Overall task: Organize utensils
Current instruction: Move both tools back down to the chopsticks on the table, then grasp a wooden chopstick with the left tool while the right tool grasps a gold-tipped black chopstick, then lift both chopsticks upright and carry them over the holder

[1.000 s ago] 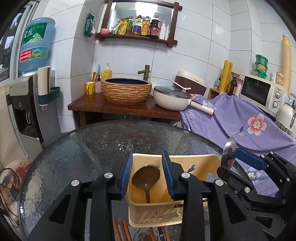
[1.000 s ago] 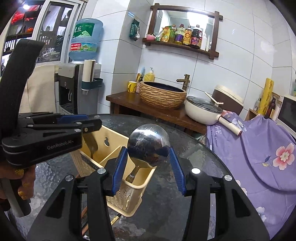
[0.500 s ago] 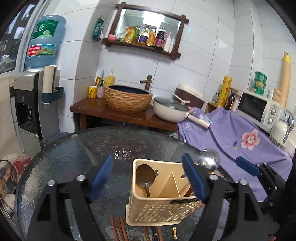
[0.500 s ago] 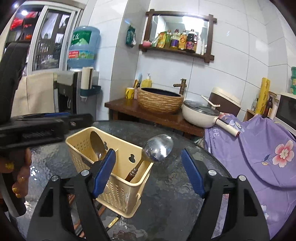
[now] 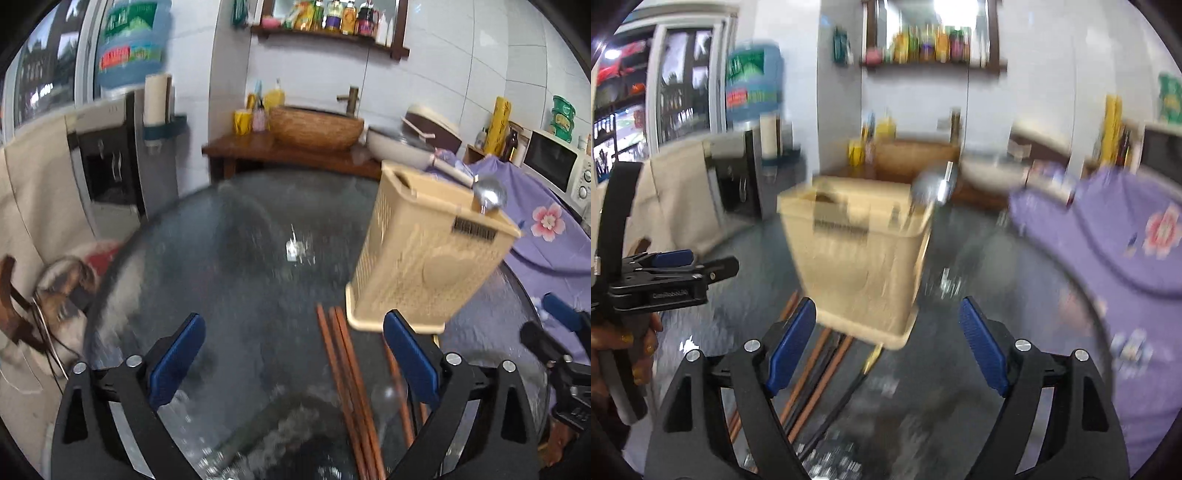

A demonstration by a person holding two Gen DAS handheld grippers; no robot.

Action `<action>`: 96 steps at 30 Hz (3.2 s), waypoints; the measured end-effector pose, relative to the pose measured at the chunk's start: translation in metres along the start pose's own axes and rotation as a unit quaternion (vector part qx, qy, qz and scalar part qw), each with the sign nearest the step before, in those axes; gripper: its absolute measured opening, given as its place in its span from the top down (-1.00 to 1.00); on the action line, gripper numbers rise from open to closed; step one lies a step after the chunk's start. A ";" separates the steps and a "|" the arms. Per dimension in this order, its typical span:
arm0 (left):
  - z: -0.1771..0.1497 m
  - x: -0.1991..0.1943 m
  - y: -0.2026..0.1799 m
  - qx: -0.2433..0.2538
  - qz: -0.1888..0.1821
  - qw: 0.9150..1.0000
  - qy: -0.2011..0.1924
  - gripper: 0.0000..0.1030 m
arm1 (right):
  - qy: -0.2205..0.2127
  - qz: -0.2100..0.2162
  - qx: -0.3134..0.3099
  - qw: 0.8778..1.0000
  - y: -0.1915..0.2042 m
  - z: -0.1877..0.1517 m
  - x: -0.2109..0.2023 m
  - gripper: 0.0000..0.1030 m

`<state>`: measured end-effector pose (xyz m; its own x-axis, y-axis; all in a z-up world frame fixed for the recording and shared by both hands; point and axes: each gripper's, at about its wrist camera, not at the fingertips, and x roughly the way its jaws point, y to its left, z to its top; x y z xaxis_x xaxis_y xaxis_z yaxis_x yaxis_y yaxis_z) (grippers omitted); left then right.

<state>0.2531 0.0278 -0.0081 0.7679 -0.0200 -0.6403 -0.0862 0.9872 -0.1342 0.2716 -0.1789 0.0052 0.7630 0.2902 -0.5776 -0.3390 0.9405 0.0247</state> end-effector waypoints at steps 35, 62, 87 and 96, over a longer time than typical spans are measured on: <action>-0.021 0.077 -0.011 0.053 -0.007 0.993 0.104 0.33 | 0.148 -0.034 0.020 0.988 0.016 -0.042 0.078 0.30; -0.012 0.086 -0.011 0.076 -0.001 0.989 0.124 0.82 | 0.157 -0.032 0.036 0.986 -0.002 -0.036 0.080 0.85; -0.011 0.077 -0.018 0.072 0.007 0.991 0.111 0.88 | 0.119 0.000 0.005 0.993 -0.001 -0.033 0.061 0.85; 0.017 0.015 -0.014 0.056 -0.033 0.997 0.038 0.87 | 0.038 0.051 0.024 0.998 -0.007 -0.004 0.003 0.85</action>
<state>0.2768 0.0164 -0.0031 0.7188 -0.0926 -0.6891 0.0370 0.9948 -0.0950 0.2739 -0.1853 0.0000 0.6810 0.3732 -0.6300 -0.3857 0.9142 0.1247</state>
